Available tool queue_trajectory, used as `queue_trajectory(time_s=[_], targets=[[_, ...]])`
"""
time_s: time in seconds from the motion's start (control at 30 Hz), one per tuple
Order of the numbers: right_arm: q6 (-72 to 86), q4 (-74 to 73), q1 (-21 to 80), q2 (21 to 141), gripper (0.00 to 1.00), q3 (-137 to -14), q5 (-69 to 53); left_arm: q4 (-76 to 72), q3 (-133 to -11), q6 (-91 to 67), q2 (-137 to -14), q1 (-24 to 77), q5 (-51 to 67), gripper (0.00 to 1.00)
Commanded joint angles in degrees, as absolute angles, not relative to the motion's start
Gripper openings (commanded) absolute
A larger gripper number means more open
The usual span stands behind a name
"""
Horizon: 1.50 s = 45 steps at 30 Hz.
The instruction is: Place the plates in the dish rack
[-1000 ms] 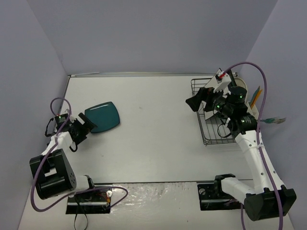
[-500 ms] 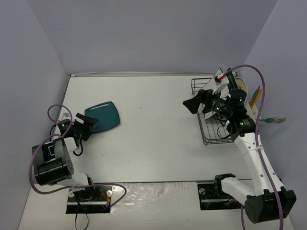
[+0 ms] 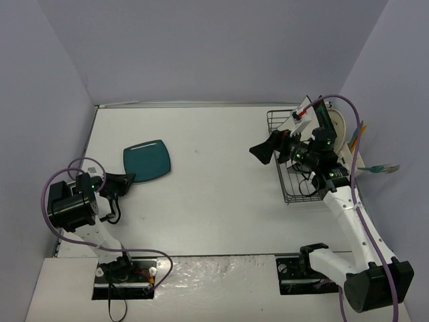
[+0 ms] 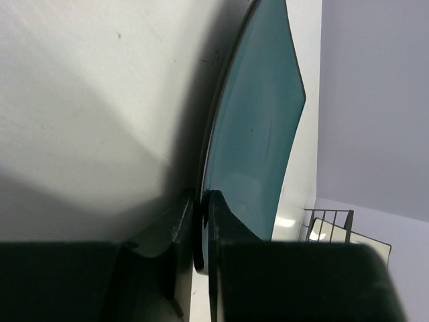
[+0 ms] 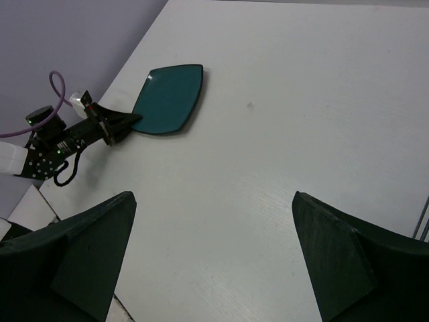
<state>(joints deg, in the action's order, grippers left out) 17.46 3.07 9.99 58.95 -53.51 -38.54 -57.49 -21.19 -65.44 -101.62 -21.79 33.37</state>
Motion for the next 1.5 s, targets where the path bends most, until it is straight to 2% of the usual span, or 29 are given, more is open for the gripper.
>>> queue_trajectory(time_s=[0.0, 0.2, 0.53, 0.63, 0.87, 1.03, 1.2, 1.47], targets=[[19.8, 10.1, 12.1, 59.6, 1.00, -53.2, -39.3, -53.6, -19.4, -63.1, -101.8, -21.2, 32.0, 0.00], [25.1, 16.1, 16.8, 61.8, 1.00, -51.1, -37.6, -49.7, -20.0, -64.3, -92.4, -20.7, 33.8, 0.00], [40.0, 29.7, 32.1, 73.1, 1.00, -49.9, -28.3, -37.9, -22.8, -68.2, -72.6, -14.3, 35.9, 0.00], [44.6, 35.1, 33.6, 77.4, 1.00, -49.8, -28.4, -36.1, -23.5, -70.0, -68.0, -12.9, 36.2, 0.00], [46.6, 36.4, 34.9, 86.1, 1.00, -54.1, -29.1, -32.5, -25.6, -75.1, -56.5, -10.6, 36.9, 0.00], [48.1, 39.6, 35.3, 91.1, 1.00, -57.8, -30.8, -31.2, -25.6, -78.3, -51.5, -8.7, 37.6, 0.00], [48.8, 41.4, 35.8, 95.6, 1.00, -61.3, -33.2, -36.4, -23.9, -83.7, -50.2, -6.6, 37.9, 0.00], [51.0, 44.8, 36.5, 100.1, 0.98, -64.0, -34.5, -36.6, -26.3, -83.6, -50.0, -4.2, 38.4, 0.00]])
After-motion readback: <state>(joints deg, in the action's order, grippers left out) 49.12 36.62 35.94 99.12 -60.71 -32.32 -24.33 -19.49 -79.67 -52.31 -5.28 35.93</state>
